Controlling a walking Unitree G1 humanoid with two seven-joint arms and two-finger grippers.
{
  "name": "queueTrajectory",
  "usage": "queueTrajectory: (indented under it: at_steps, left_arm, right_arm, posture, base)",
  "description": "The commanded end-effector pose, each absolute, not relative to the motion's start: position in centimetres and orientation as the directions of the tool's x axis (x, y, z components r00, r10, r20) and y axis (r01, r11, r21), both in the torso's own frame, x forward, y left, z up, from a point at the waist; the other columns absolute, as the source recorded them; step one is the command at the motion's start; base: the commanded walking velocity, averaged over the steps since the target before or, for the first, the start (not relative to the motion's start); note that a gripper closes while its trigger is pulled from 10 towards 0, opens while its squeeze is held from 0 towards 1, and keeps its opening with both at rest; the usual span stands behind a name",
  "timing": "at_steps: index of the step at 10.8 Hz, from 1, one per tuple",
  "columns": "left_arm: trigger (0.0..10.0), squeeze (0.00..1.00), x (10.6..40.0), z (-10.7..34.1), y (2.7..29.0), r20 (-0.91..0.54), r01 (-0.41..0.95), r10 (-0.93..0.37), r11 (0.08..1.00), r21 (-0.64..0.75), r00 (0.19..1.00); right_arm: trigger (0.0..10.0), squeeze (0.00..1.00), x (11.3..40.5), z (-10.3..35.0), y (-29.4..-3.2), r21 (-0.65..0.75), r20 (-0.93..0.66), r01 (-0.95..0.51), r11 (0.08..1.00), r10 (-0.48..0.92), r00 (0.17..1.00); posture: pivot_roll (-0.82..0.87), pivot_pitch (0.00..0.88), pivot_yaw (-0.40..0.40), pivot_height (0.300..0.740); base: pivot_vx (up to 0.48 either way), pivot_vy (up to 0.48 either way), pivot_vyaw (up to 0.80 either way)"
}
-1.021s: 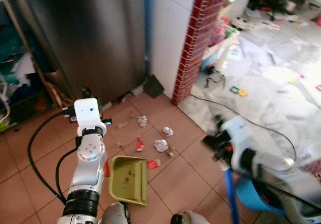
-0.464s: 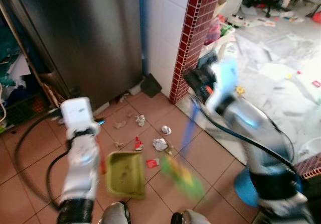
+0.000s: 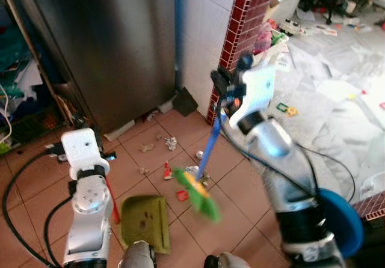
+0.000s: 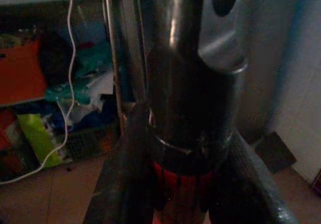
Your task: Sweep floor
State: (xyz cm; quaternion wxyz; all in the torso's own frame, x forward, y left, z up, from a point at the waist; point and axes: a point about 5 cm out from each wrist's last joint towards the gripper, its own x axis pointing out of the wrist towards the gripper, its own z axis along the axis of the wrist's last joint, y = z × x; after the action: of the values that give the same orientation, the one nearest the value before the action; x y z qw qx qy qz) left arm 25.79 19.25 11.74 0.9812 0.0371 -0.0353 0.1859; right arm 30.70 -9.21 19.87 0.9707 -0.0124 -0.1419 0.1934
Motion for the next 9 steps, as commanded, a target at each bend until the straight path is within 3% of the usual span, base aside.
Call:
queueTrajectory:
  at_steps: [1,4,7,9]
  left_arm:
    - [10.0,0.0,25.3,13.2,19.5,0.149,-0.373,0.361,0.926,0.061,0.921]
    - [10.0,0.0,23.1,13.2,19.4,0.144,-0.265,0.246,0.955,0.136,0.958]
    - [10.0,0.0,20.9,13.5,20.0,0.114,-0.255,0.242,0.961,0.106,0.963]
    - [10.0,0.0,21.0,13.4,17.8,0.079,-0.045,0.037,0.994,0.099,0.996]
  right_arm:
    - [10.0,0.0,30.5,19.4,-11.4,-0.121,0.303,-0.273,0.954,0.297,0.905]
    - [10.0,0.0,29.8,15.3,-16.2,-0.01,0.164,-0.079,0.997,0.079,0.983]
    - [10.0,0.0,26.9,13.8,-18.0,-0.012,0.135,-0.004,1.0,0.005,0.991]
    - [10.0,0.0,25.7,12.7,-18.2,-0.008,0.083,-0.014,1.0,0.014,0.996]
  posture:
    - [0.03,0.068,-0.062,0.74]
    - [0.02,0.052,-0.036,0.74]
    - [0.01,0.028,-0.025,0.74]
    - [0.0,0.021,-0.024,0.74]
  base:
    - [0.0,0.0,0.0]
    - [0.0,0.0,0.0]
    - [0.0,0.0,0.0]
    - [0.0,0.0,0.0]
